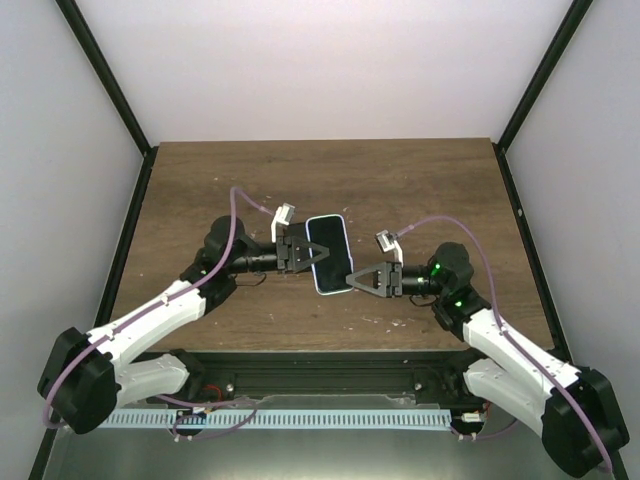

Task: Put the phone into the phone case

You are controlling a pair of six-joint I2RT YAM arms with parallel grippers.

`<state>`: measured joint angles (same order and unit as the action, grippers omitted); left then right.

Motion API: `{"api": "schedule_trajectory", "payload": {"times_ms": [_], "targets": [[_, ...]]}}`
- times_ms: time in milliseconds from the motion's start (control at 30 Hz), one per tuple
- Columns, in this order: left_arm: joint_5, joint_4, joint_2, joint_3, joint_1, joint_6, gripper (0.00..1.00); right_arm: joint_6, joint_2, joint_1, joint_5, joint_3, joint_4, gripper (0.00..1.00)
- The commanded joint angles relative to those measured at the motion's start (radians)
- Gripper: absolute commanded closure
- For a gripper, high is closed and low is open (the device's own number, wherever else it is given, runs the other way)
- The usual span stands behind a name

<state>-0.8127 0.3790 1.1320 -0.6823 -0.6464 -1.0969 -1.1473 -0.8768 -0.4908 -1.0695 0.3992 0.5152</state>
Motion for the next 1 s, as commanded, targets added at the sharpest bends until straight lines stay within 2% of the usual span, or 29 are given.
{"api": "schedule_trajectory", "payload": {"times_ms": [0, 167, 233, 300, 433, 633, 700, 767, 867, 967], "targets": [[0.019, 0.077, -0.013, -0.01, 0.011, 0.032, 1.0, 0.02, -0.011, -0.011, -0.028, 0.054, -0.029, 0.48], [0.051, -0.059, -0.016, -0.045, 0.013, 0.126, 1.0, 0.013, -0.002, -0.011, -0.015, 0.048, -0.032, 0.74], [0.069, -0.111, -0.02, -0.056, 0.012, 0.166, 1.0, 0.003, -0.003, -0.01, -0.006, 0.047, -0.031, 0.89], [0.093, -0.193, -0.02, -0.078, 0.013, 0.229, 1.0, -0.013, -0.002, -0.011, 0.01, 0.047, -0.03, 0.99], [0.134, -0.314, -0.018, -0.102, 0.013, 0.337, 1.0, -0.052, -0.019, -0.011, 0.024, 0.043, -0.006, 0.99], [0.107, -0.301, -0.021, -0.082, 0.012, 0.324, 1.0, -0.067, -0.036, -0.011, 0.036, 0.03, 0.016, 0.99], [0.092, -0.284, -0.021, -0.077, 0.013, 0.307, 1.0, -0.062, -0.029, -0.011, 0.046, 0.022, 0.024, 0.95], [0.067, -0.239, -0.021, -0.062, 0.014, 0.263, 1.0, -0.055, -0.019, -0.011, 0.064, 0.013, 0.036, 0.77], [0.012, -0.053, -0.019, -0.006, 0.013, 0.127, 1.0, -0.087, -0.03, -0.012, 0.066, 0.002, 0.091, 0.53], [0.003, 0.077, -0.011, 0.014, 0.012, 0.05, 1.0, -0.085, -0.051, -0.031, 0.057, 0.016, 0.117, 0.47]]}}
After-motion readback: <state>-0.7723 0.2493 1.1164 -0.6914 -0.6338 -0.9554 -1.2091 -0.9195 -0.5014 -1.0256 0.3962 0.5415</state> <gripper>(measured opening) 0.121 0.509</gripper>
